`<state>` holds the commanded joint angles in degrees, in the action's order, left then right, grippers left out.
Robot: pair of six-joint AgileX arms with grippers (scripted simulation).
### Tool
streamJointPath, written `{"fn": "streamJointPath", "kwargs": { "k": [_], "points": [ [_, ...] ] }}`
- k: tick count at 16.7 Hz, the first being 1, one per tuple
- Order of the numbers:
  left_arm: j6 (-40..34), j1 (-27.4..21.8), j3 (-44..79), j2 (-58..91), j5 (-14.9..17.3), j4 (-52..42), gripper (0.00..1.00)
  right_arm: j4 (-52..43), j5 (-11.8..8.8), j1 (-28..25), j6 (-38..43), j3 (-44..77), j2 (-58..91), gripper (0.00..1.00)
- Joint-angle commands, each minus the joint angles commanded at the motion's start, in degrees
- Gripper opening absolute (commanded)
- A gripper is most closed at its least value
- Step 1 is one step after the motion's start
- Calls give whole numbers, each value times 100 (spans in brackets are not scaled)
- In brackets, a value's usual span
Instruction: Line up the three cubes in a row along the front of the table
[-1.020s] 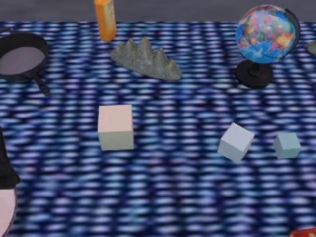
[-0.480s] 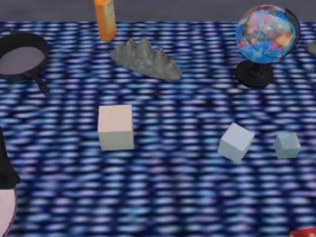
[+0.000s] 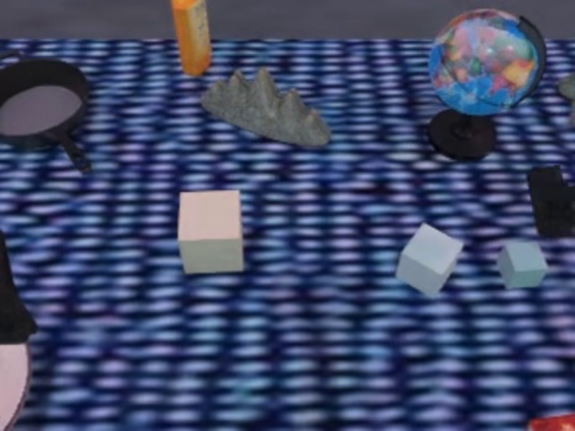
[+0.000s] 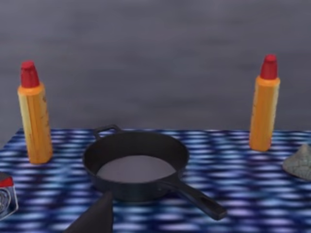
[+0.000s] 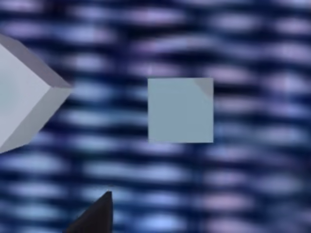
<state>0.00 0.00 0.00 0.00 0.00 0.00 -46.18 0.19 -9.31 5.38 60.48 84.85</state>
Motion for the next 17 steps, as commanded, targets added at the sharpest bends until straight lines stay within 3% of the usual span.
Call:
{"fn": "streamJointPath", "kwargs": {
  "k": [8, 17],
  "points": [
    [0, 0, 0, 0, 0, 0, 100, -1303, -12, -276, 176, 1905, 2472, 100],
    [0, 0, 0, 0, 0, 0, 100, -1121, -12, -274, 172, 1838, 2692, 100]
  ]
}}
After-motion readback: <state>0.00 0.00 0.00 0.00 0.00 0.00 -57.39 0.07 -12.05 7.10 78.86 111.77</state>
